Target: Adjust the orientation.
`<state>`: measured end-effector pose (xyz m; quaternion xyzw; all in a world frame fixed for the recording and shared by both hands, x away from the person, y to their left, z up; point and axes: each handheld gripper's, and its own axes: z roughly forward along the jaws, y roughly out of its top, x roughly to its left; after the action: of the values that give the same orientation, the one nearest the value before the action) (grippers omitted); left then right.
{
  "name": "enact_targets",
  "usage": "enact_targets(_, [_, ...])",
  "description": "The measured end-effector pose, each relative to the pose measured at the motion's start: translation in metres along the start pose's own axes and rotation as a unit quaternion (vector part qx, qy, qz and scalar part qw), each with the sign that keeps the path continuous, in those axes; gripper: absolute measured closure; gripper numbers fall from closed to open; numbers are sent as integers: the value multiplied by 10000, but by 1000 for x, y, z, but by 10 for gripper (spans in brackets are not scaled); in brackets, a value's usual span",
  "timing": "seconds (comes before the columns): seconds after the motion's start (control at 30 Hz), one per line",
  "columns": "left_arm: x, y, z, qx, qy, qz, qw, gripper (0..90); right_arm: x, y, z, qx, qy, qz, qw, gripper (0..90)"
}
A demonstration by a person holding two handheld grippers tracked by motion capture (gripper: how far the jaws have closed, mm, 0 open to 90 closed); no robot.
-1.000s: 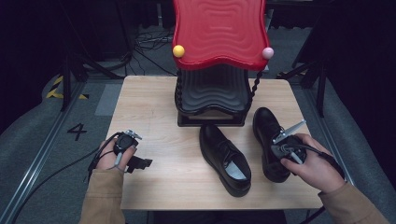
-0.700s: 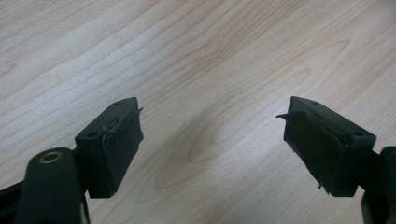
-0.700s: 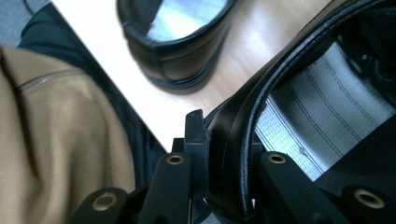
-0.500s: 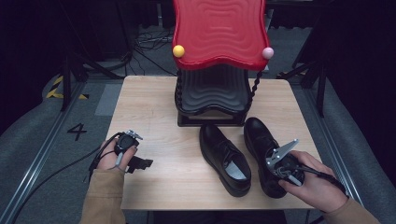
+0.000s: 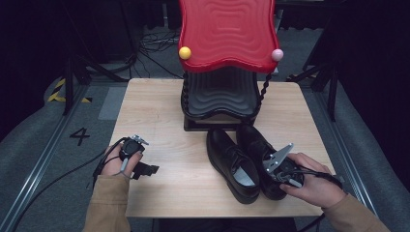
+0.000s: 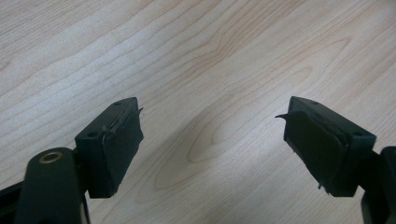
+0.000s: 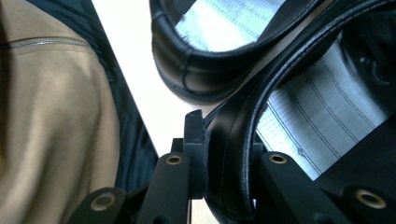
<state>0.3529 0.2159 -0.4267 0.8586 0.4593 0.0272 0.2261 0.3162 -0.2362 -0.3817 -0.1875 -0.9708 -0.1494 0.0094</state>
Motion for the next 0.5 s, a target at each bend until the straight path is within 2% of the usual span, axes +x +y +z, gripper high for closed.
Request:
enact_targets(0.1, [0,0,0,-6,-1,-3,10000,197,-4,3,7,34,-11,-21,10000,788])
enact_targets(0.2, [0,0,0,-9,4,-1,10000,197,-14,5,19,87,57,-30,9999,787])
enact_targets(0.27, [1,0,0,6,6,5,10000,197,-18,5,24,14,-12,-113,9999,787])
enact_targets(0.47, [0,0,0,1,-2,3,10000,197,-17,10,29,92,-76,-211,9997,787])
enact_targets(0.5, [0,0,0,6,6,-8,10000,197,-17,9,29,64,-7,-226,9997,787])
